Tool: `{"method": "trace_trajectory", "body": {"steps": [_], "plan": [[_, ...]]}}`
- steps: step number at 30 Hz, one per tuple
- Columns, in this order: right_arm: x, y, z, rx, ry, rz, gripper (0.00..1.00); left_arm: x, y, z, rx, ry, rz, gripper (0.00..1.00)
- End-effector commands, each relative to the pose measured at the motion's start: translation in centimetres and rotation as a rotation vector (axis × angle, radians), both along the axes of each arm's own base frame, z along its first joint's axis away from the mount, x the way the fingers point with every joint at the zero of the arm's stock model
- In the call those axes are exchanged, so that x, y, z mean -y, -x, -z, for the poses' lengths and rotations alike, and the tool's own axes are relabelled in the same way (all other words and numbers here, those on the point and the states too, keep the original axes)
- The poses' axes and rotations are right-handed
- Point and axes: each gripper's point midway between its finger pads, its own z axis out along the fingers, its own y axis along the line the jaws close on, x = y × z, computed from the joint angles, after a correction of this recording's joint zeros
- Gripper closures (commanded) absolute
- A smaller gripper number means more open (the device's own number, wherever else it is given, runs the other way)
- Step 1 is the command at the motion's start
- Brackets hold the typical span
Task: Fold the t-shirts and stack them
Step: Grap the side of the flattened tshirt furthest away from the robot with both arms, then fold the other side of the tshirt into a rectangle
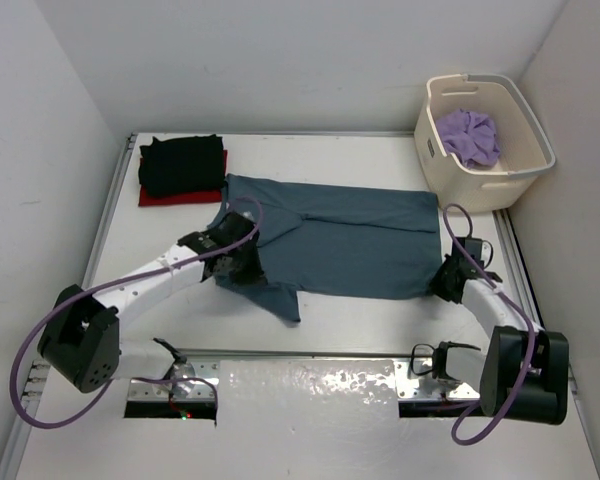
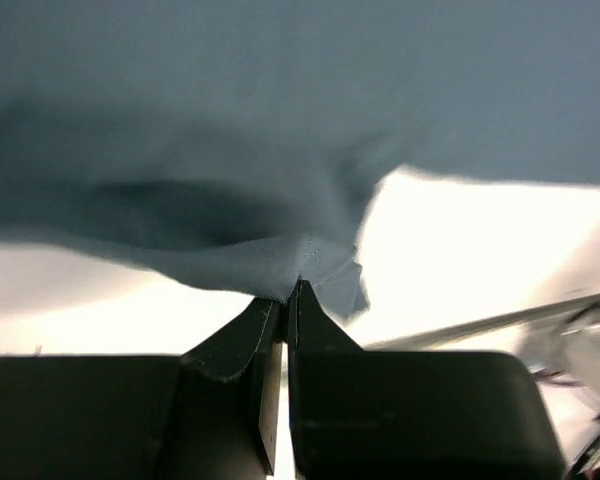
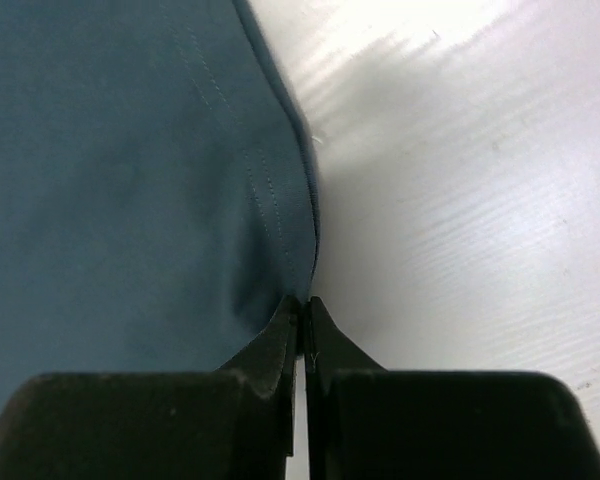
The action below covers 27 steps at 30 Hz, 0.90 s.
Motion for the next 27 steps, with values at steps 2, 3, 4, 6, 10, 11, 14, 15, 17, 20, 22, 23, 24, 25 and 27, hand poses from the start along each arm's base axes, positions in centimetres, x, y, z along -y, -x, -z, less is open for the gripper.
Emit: {"method": "trace_trajectory", "body": {"steps": [2,3,4,6,10,11,14,15,17,20,22,23,24,25,27], "plan": [[-0.1,-2.7,-2.2,0.063,-0.014,-0.027,1.00,1.4,-6.6,-4.4,0.211,0.123,-0.023,1.00],[-0.2,-3.1,-2.5,0.070,-0.019,-0.030,1.00,1.5,-7.6,-4.9,0.243,0.151,-0.028,1.00],[-0.2,-3.5,-2.8,0.080,-0.023,-0.029,1.00,1.2,-8.3,-5.1,0.255,0.160,-0.044,1.00],[0.2,-4.7,-3.8,0.110,-0.007,-0.023,1.00,0.1,-10.5,-6.2,0.315,0.172,-0.098,1.00],[0.7,-6.9,-5.5,0.144,0.012,-0.037,1.00,-1.3,-14.0,-9.3,0.461,0.143,-0.166,1.00],[0.7,-7.3,-5.8,0.151,0.013,-0.037,1.00,-1.8,-15.2,-10.7,0.518,0.123,-0.195,1.00],[1.0,-8.5,-6.4,0.161,0.024,-0.043,1.00,-2.5,-17.6,-13.6,0.646,0.100,-0.209,1.00],[1.2,-9.0,-6.9,0.171,0.030,-0.046,1.00,-2.5,-18.2,-13.9,0.672,0.083,-0.191,1.00],[1.5,-10.0,-7.6,0.182,0.046,-0.050,1.00,-3.1,-19.4,-15.2,0.722,0.046,-0.188,1.00],[2.0,-11.2,-8.4,0.195,0.065,-0.051,1.00,-3.2,-21.0,-16.2,0.772,0.019,-0.170,1.00],[2.4,-11.8,-8.8,0.198,0.083,-0.052,1.00,-3.6,-22.2,-16.6,0.799,-0.008,-0.183,1.00],[2.6,-12.7,-9.3,0.206,0.096,-0.053,1.00,-3.8,-22.7,-16.3,0.803,-0.031,-0.176,1.00],[2.8,-12.9,-9.4,0.198,0.103,-0.055,1.00,-4.2,-23.4,-16.9,0.818,-0.040,-0.187,1.00],[3.1,-13.7,-9.7,0.200,0.109,-0.052,1.00,-4.3,-23.9,-16.6,0.819,-0.057,-0.175,1.00],[3.1,-14.4,-9.9,0.202,0.112,-0.058,1.00,-4.7,-24.8,-17.0,0.834,-0.068,-0.182,1.00]]}}
